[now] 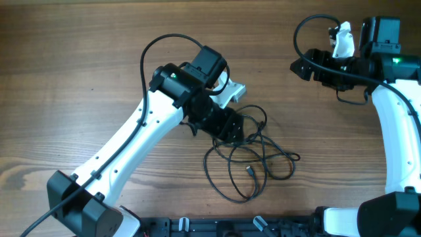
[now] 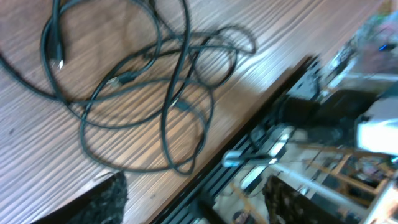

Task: Untangle cables
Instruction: 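Grasp a cable strand with the left gripper and lift it back-left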

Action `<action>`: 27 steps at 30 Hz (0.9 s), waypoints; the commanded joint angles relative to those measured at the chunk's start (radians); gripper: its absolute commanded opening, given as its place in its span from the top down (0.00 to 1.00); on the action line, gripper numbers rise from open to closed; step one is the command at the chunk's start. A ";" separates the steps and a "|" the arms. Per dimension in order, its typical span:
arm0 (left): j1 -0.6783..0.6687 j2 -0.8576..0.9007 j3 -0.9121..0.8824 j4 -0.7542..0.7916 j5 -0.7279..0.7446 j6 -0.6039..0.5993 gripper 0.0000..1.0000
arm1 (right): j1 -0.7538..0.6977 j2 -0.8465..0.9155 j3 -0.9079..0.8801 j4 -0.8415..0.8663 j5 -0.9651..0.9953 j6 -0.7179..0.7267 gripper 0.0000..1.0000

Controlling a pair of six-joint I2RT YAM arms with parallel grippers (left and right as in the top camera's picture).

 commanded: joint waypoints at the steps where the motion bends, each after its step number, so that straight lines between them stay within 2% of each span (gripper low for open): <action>1: -0.010 0.035 -0.035 0.002 -0.085 0.083 0.31 | -0.004 -0.005 0.015 -0.002 0.013 0.000 0.16; 5: -0.023 0.060 -0.150 0.113 -0.085 0.034 0.30 | -0.004 -0.005 0.015 -0.002 0.013 0.001 0.15; 8: -0.042 0.080 -0.231 0.208 -0.084 -0.056 0.32 | -0.004 -0.005 0.015 -0.001 0.012 0.004 0.15; 13: -0.090 0.110 -0.319 0.345 -0.084 -0.155 0.42 | -0.004 -0.005 0.015 -0.002 0.005 0.003 0.15; 16: -0.106 0.111 -0.332 0.387 -0.084 -0.193 0.57 | -0.004 -0.005 0.015 -0.001 0.005 0.003 0.15; 17: -0.107 0.110 -0.330 0.391 -0.084 -0.206 0.77 | -0.004 -0.005 0.015 -0.001 0.005 0.003 0.15; 18: -0.101 0.109 -0.320 0.389 -0.084 -0.206 0.91 | -0.004 -0.005 0.015 -0.001 0.005 0.004 0.15; 19: -0.091 0.108 -0.303 0.377 -0.084 -0.206 0.96 | -0.004 -0.005 0.015 -0.001 0.005 0.003 0.15; 24: 0.019 0.057 0.042 0.112 -0.083 -0.209 0.96 | -0.004 -0.005 0.015 -0.005 0.005 0.003 0.15; 27: 0.076 0.022 0.310 0.001 0.005 -0.209 0.96 | -0.004 -0.005 0.015 -0.005 0.005 0.002 0.15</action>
